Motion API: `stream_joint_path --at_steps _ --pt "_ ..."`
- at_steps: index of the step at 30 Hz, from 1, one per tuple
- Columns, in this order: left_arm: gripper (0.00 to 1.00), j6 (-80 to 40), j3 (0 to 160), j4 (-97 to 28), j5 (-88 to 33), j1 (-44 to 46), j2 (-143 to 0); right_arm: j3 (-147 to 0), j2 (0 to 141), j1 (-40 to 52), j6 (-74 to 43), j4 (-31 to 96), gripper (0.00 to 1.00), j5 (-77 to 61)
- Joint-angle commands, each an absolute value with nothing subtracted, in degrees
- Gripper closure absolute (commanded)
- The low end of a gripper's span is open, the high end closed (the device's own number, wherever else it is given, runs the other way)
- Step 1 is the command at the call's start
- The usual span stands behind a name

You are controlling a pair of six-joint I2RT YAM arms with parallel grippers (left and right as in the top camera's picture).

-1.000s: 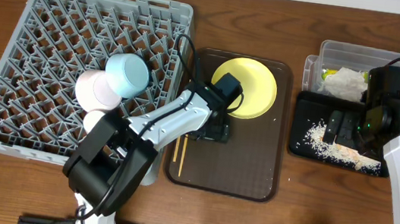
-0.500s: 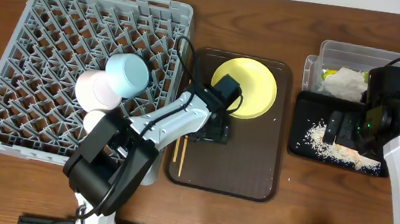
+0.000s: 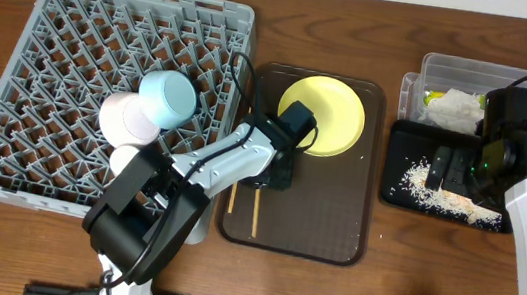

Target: Sort waste into correct bins and load items into the dishwasher

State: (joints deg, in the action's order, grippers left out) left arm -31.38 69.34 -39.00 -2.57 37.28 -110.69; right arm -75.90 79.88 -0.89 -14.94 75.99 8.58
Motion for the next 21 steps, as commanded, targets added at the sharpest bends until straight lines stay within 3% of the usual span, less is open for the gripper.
stream_joint_path --at_steps 1,8,21 --pt "0.75 -31.62 67.55 -39.68 -4.08 37.32 -111.87 -75.99 79.70 -1.58 -15.62 76.12 0.01 8.54" --pt "0.94 -31.59 67.57 -39.79 -4.05 37.32 -111.85 -75.99 79.70 -1.58 -15.62 76.14 0.01 8.54" --pt "0.94 -23.83 72.16 -46.26 -0.40 35.59 -101.21 -75.99 79.70 -1.58 -15.14 76.14 0.01 8.54"
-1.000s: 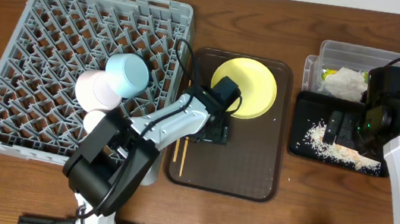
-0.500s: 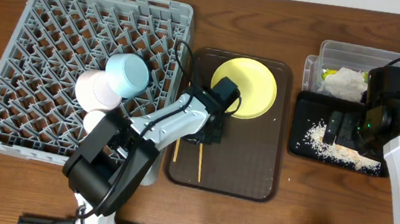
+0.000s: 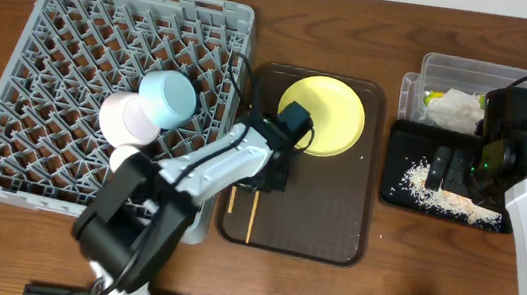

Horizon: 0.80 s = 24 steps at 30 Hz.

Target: Sort waste into correct bins and load items into the dishwasher

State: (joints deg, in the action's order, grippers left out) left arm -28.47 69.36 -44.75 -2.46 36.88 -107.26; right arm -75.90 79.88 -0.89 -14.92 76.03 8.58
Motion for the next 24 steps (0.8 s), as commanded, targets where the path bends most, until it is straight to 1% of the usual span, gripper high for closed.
stream_joint_path --at_steps 1,7,12,20,24 --pt "0.94 -22.52 72.64 -47.00 -0.43 35.20 -99.68 -75.99 79.70 -1.58 -15.14 76.14 0.01 8.54" --pt "0.94 -15.07 76.69 -53.69 -0.38 31.81 -91.77 -75.99 79.70 -1.58 -15.14 76.14 0.01 8.54" --pt "0.94 -9.37 79.88 -57.89 -0.40 26.57 -88.77 -75.99 79.70 -1.58 -15.16 76.14 0.01 8.54" --pt "0.93 -1.87 79.72 -57.58 -0.40 19.18 -92.09 -75.99 79.70 -1.58 -15.16 76.18 0.01 8.54" --pt "0.92 -1.52 79.72 -56.49 -0.89 17.06 -95.18 -75.99 79.70 -1.58 -15.16 76.34 0.01 8.54"
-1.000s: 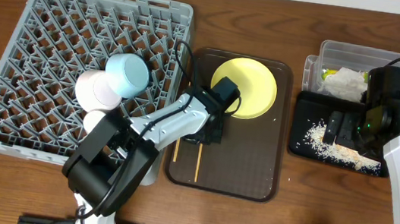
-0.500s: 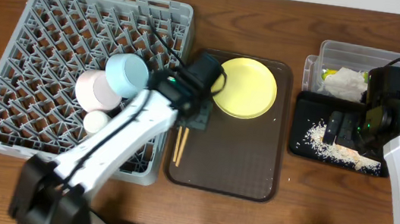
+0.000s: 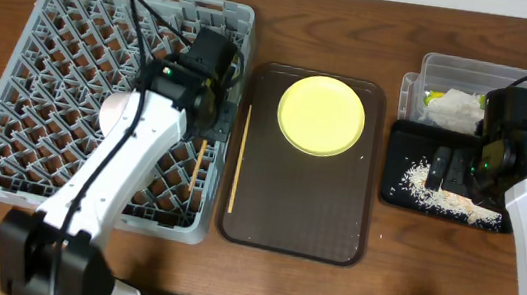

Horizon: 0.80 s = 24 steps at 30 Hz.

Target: Sort waste into correct bins and load items into the dishwasher

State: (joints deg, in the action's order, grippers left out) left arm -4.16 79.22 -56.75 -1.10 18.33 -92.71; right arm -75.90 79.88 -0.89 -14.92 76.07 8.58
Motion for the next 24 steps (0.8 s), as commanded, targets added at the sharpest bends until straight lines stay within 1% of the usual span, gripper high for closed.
stream_joint_path --at_steps 1,3,5,6,7,9,12,17,21,24 --pt "0.92 -1.52 79.72 -56.31 -0.86 16.88 -95.81 -75.99 79.70 -1.58 -15.16 76.34 0.01 8.51" --pt "0.92 -1.56 79.72 -55.83 -0.91 16.73 -97.30 -75.99 79.70 -1.58 -15.16 76.34 0.01 8.51" --pt "0.88 -1.54 79.72 -55.35 -0.89 16.73 -98.50 -75.99 79.70 -1.58 -15.18 76.34 0.01 8.51" --pt "0.83 -1.54 79.72 -55.16 -0.86 16.73 -98.89 -75.99 79.70 -1.58 -15.18 76.31 0.01 8.51" --pt "0.75 -1.52 79.72 -54.96 -0.82 16.73 -99.13 -75.99 79.70 -1.58 -15.18 76.31 0.01 8.54" --pt "0.70 -1.52 79.72 -54.68 -0.80 16.67 -99.24 -75.99 79.70 -1.58 -15.18 76.34 0.01 8.51" --pt "0.58 -1.52 79.81 -54.57 -0.82 16.67 -99.11 -75.99 79.70 -1.58 -15.16 76.51 0.01 8.54" --pt "0.54 -2.92 79.90 -55.27 -1.02 16.86 -95.57 -75.99 79.70 -1.58 -15.16 76.51 0.01 8.54" --pt "0.50 -5.37 79.90 -55.05 -8.40 18.57 -90.28 -75.99 79.70 -1.58 -15.18 76.29 0.01 8.54" --pt "0.49 -8.93 79.88 -55.24 -8.82 21.34 -88.49 -75.96 79.70 -1.58 -15.18 76.09 0.01 8.54"
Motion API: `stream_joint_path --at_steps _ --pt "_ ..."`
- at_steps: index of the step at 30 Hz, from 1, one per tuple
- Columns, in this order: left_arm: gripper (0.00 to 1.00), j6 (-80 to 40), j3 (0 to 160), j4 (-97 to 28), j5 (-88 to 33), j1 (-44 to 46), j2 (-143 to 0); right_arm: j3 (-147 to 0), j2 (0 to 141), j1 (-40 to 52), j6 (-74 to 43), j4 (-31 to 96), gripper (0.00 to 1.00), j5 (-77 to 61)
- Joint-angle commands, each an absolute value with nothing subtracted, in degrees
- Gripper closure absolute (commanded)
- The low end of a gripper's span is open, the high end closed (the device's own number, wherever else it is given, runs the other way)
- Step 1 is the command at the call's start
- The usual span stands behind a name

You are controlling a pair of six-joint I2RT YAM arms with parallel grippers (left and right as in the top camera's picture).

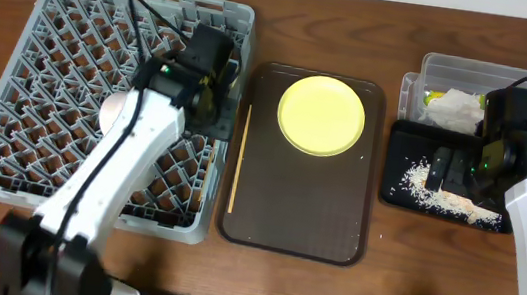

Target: Sort waste into correct bins and load items into the dishwasher

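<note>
The grey dish rack (72,64) fills the left of the table. My left gripper (215,111) hangs over its right edge; the arm hides the fingers, so whether they are open or shut does not show. A pale pink cup (112,111) peeks out from under that arm. One wooden chopstick (239,160) lies along the left rim of the brown tray (306,213), and a yellow plate (321,114) sits at the tray's back. My right gripper (449,168) stands open over the black tray (409,196), which is strewn with rice crumbs.
Behind the black tray, a clear plastic bin (474,73) holds crumpled white paper (455,109) and something yellow-green. Bare wooden table (377,292) lies in front of both trays.
My left gripper has shifted slightly back and right over the rack's right edge. The chopstick that hung below it over the rack no longer shows. The right arm has not moved.
At first my left gripper was down on the brown tray beside the plate, over two chopsticks near the tray's front left. Later it was over the rack with one chopstick, the other lying along the tray's left rim. Now it hovers there, and no held chopstick shows.
</note>
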State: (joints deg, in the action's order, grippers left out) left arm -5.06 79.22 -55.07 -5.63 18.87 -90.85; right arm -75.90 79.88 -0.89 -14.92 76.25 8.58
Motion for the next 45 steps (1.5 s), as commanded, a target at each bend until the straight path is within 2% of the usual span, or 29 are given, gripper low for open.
stream_joint_path --at_steps 1,10,14,27,30,37,38,45 --pt "0.49 -9.56 79.81 -55.22 -8.78 22.65 -88.42 -75.99 79.70 -1.58 -15.18 76.09 0.01 8.54" --pt "0.48 -26.83 75.66 -52.99 1.56 33.39 -94.59 -75.99 79.70 -1.58 -15.18 76.09 0.01 8.51" --pt "0.48 -29.71 75.55 -51.72 4.16 35.46 -99.74 -75.99 79.70 -1.58 -15.18 76.12 0.01 8.49" --pt "0.48 -32.08 75.53 -48.51 4.14 33.52 -113.06 -75.99 79.70 -1.58 -15.18 76.51 0.01 8.49" --pt "0.45 -32.29 75.53 -48.71 3.60 32.40 -114.61 -75.96 79.70 -1.58 -15.18 76.53 0.01 8.49" --pt "0.44 -32.23 74.00 -47.16 -3.25 30.57 -116.40 -75.99 79.70 -1.58 -15.18 76.53 0.01 8.49" --pt "0.45 -32.21 73.47 -46.72 -3.92 30.55 -116.42 -75.99 79.70 -1.58 -15.18 76.53 0.01 8.47" --pt "0.74 -32.21 72.18 -46.61 -5.63 30.79 -116.42 -75.99 79.70 -1.58 -15.18 76.58 0.01 8.47"
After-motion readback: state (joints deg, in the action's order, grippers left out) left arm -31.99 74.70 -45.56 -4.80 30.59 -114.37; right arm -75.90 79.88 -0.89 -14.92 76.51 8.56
